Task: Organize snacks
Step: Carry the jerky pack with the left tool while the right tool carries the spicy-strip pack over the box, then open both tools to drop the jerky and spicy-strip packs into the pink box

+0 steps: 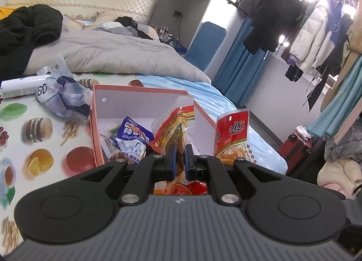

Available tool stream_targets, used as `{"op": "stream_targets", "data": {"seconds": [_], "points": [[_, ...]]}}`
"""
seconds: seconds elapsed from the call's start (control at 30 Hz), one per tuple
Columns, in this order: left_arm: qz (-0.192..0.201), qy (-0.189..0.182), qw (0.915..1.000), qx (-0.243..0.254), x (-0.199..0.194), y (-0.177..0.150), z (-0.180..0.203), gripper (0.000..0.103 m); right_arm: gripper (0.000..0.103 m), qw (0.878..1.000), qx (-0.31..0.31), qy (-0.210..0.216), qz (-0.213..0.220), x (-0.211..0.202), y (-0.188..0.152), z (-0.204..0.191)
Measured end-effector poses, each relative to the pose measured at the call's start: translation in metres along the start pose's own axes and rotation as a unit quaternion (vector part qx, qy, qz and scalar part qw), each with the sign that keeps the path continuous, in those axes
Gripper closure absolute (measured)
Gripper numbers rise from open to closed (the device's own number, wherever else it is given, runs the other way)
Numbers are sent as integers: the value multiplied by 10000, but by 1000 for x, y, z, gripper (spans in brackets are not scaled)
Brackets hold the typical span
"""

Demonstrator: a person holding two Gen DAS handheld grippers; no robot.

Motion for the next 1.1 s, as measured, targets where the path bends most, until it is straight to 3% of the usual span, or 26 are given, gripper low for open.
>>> {"op": "stream_targets", "data": {"seconds": [0.37,0.7,0.93,1.1], "points": [[-233,100,9996,-95,78,40,-47,94,70,9999,13,126,-94,71,27,-4],[-739,115,9971,-126,155,38,-91,94,69,9982,160,-13,-582,145,11,6],[-895,118,9959,-50,159,33,-95,90,62,9960,294,-21,-841,163,0,8],[-765,144,9969,67,138,39,-86,84,46,9961,323,-2,-823,156,2,6]]}}
Point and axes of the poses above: each gripper's, at about its wrist camera, not at the fingertips, and x roughly the way its jaws point, z to its right, y to its top, the point moved 10 cm from there along x, roughly the way its jaws point, and after that the axes turned 7 degrees about -y, right-handed, at the moved point
